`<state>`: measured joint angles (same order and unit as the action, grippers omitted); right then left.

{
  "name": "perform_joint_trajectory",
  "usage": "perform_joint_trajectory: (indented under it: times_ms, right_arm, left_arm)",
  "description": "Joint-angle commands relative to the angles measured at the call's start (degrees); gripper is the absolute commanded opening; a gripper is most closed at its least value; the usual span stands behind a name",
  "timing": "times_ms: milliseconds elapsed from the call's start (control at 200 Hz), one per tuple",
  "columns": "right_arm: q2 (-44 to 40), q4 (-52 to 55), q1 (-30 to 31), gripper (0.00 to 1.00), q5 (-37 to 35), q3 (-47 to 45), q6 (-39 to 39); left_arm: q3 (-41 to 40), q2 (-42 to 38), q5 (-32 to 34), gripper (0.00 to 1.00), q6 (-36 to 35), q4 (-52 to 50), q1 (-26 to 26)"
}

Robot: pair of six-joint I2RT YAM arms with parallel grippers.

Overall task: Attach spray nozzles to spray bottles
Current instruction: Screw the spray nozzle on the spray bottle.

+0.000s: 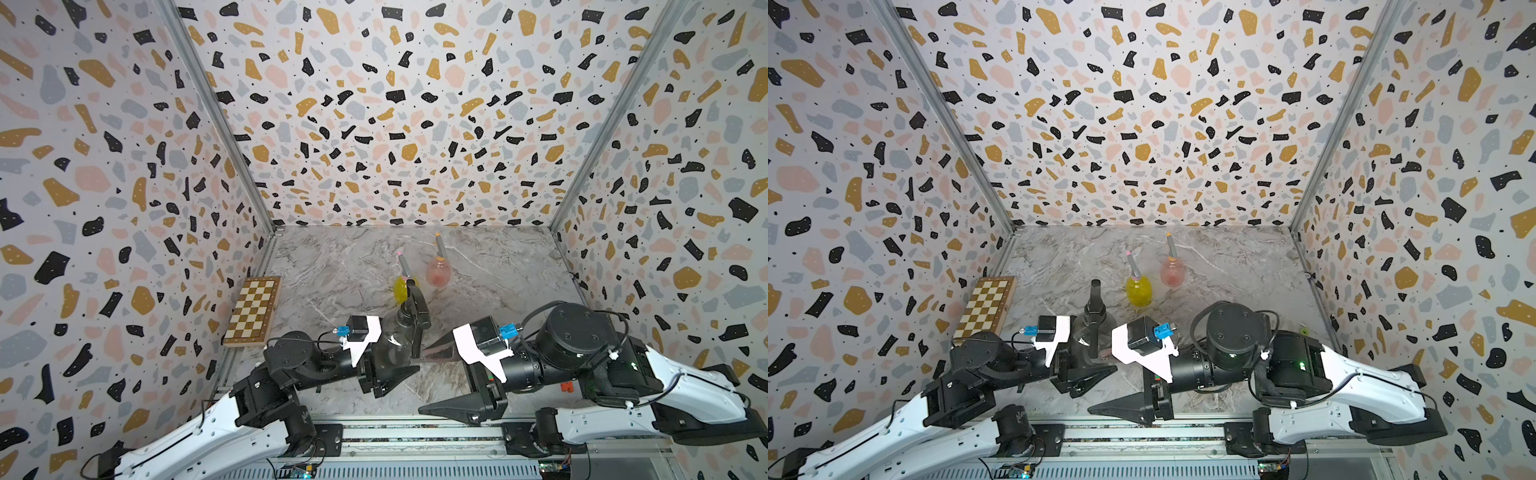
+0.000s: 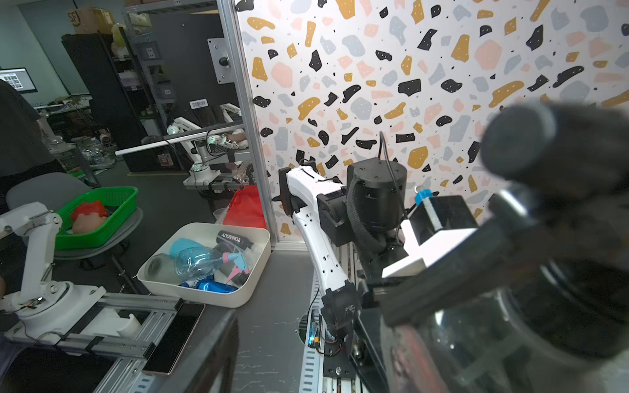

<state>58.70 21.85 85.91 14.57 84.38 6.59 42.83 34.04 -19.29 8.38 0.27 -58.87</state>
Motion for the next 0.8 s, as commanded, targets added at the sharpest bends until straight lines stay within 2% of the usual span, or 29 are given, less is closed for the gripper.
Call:
perform_joint_trajectory:
  times_ms: [0, 150, 285, 435, 591, 796]
  right_arm:
    - [-5.36, -3.23, 0.47, 0.67, -2.57, -1.64, -0.05]
    - [-7.37, -3.02, -1.47, 0.67, -3.83, -3.25, -0.55]
    - [-4.89, -3.42, -9.60, 0.66, 8.72, -1.02, 0.48]
    - [-2.14, -5.17, -16.45, 0.66, 19.54, 0.02, 1.79]
    - [-0.22, -6.75, -17.14, 0.65, 23.18, 1.13, 1.98]
    - [0.96, -8.88, -17.11, 0.59, 25.15, 1.61, 3.16]
  left_arm:
    - [1.05, -0.30, -2.67, 0.00, -0.34, 1.92, 0.42]
    - [0.71, -0.34, -9.18, 0.00, -0.67, 2.91, 0.51]
    - [0.46, 0.35, -15.70, 0.00, 0.35, 5.41, 0.44]
    - [0.50, 1.45, -21.23, 0.00, 1.75, 7.88, 0.50]
    - [0.49, 2.21, -23.40, 0.00, 2.25, 8.43, 0.47]
    - [0.56, 2.72, -22.06, 0.00, 2.10, 8.21, 0.50]
